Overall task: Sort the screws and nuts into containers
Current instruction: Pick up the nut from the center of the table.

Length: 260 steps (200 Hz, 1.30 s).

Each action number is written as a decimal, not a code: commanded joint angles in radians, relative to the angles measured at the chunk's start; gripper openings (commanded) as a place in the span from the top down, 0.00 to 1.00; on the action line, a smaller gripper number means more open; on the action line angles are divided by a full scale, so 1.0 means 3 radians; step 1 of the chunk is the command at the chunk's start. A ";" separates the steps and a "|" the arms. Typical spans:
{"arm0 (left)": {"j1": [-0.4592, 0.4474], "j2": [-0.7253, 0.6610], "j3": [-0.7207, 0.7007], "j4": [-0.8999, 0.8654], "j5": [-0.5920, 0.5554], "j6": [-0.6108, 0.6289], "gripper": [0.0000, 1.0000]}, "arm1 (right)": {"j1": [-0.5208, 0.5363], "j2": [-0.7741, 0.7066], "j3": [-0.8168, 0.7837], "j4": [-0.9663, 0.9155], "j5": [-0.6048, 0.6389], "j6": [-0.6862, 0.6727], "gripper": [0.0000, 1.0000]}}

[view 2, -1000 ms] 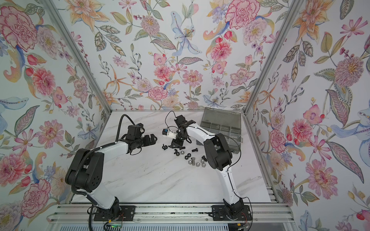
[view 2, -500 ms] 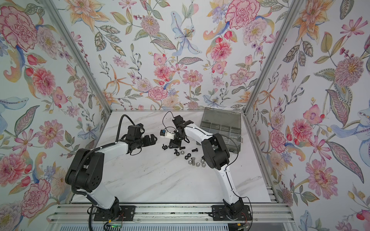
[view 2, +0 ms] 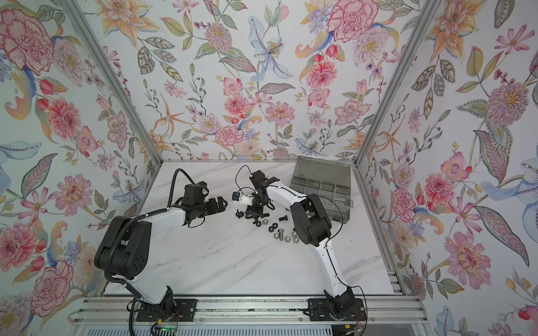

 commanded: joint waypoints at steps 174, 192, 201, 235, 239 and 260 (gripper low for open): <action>0.0036 -0.0096 -0.0020 0.0029 0.0026 -0.0011 0.01 | -0.0001 0.0164 -0.0004 -0.0032 0.0112 0.0083 0.64; 0.0038 -0.0091 -0.0025 0.0040 0.0033 -0.0015 0.00 | 0.0000 0.0161 -0.0020 -0.0030 0.0128 0.0091 0.69; 0.0036 -0.0087 -0.0024 0.0044 0.0039 -0.0016 0.01 | -0.0001 0.0163 -0.0028 -0.0032 0.0134 0.0098 0.72; 0.0039 -0.0084 -0.0017 0.0044 0.0039 -0.0013 0.01 | -0.0015 0.0143 -0.0009 -0.0033 0.0090 0.0184 0.94; 0.0038 -0.0082 -0.0020 0.0044 0.0039 -0.0013 0.01 | -0.0018 0.0135 -0.0009 -0.0032 0.0080 0.0197 0.97; 0.0036 -0.0086 -0.0030 0.0050 0.0043 -0.0015 0.01 | -0.0058 0.0066 -0.0009 -0.0028 -0.0033 0.0300 1.00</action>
